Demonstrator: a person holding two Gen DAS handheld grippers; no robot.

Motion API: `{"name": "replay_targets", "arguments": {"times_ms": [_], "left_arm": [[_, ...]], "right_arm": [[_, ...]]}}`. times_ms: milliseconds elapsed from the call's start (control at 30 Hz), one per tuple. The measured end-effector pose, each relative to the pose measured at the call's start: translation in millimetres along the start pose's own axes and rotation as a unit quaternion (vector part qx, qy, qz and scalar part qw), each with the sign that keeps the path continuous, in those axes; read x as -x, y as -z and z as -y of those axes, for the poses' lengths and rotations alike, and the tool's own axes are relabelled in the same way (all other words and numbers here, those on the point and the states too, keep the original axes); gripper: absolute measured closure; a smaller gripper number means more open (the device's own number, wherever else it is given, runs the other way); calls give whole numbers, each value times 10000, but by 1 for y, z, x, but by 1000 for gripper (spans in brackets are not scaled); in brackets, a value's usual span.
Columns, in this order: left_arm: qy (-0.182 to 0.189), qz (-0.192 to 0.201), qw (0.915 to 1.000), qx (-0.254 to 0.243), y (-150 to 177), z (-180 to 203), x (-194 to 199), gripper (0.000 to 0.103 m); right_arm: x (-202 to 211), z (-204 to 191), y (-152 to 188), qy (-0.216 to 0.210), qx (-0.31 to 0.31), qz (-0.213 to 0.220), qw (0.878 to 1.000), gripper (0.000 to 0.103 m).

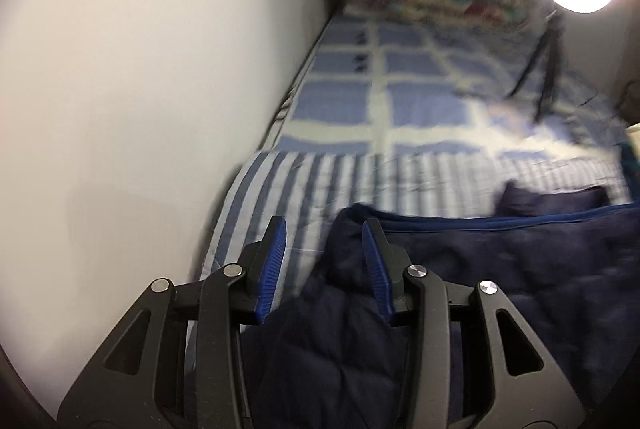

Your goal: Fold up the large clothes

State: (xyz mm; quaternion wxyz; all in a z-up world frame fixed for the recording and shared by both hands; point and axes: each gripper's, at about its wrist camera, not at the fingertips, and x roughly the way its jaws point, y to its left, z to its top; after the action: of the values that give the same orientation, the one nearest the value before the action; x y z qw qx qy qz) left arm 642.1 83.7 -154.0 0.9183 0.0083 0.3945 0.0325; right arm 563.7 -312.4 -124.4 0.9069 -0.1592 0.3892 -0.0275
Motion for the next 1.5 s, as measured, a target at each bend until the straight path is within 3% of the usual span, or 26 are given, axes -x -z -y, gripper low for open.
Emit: {"name": "replay_targets", "arguments": {"times_ms": [200,367,500,567,633,767,900,967,1033,1133,1200,1267,1333,1400,1467,1500], "left_arm": [[1043,144,9934,-449,28,37,92,61],[1541,47,9856,-694,72,78,140,61],[1614,-99,9824,-935,101,114,146,61],[1654,-223,9808,-1012,113,128,142,61],[1520,-271,9807,-1203,127,146,137,61],[1213,-427,9813,-1430,146,171,113,61],[1046,-823,9802,-1467,166,184,75,61],[925,-677,9807,-1583,175,189,67,61],[847,-532,9809,-1668,178,192,68,61],[965,-674,9818,-1491,172,185,73,61],[1067,-638,9834,-1322,169,179,85,61],[1125,-453,9837,-1325,170,177,102,61],[1138,-325,9832,-1390,173,177,116,61],[1278,-357,9809,-1423,182,176,126,61],[1328,-359,9789,-1511,191,179,129,61],[1318,-387,9778,-1585,196,183,128,61]], "right_arm": [[105,24,32,-834,-295,347,9955,71],[179,46,80,-1198,-920,450,9875,49],[197,50,135,-1164,-1173,98,9862,42],[190,53,158,-1127,-1292,-95,9851,31],[176,58,187,-1077,-1602,-447,9802,31],[141,70,225,-1392,-2340,-968,9573,31],[122,78,249,-2045,-2998,-1078,9256,26],[118,76,255,-2338,-3210,-1115,9110,19],[114,75,261,-2625,-3401,-1168,8954,18],[111,70,265,-3032,-3681,-1191,8709,16],[106,65,262,-3104,-3787,-1248,8630,14],[95,56,257,-3014,-3786,-1407,8637,14],[88,50,253,-2836,-3824,-1461,8672,17],[85,45,246,-2596,-3811,-1480,8749,33],[89,38,235,-2553,-3617,-1446,8849,72],[94,34,228,-2416,-3459,-1397,8958,77]]}}
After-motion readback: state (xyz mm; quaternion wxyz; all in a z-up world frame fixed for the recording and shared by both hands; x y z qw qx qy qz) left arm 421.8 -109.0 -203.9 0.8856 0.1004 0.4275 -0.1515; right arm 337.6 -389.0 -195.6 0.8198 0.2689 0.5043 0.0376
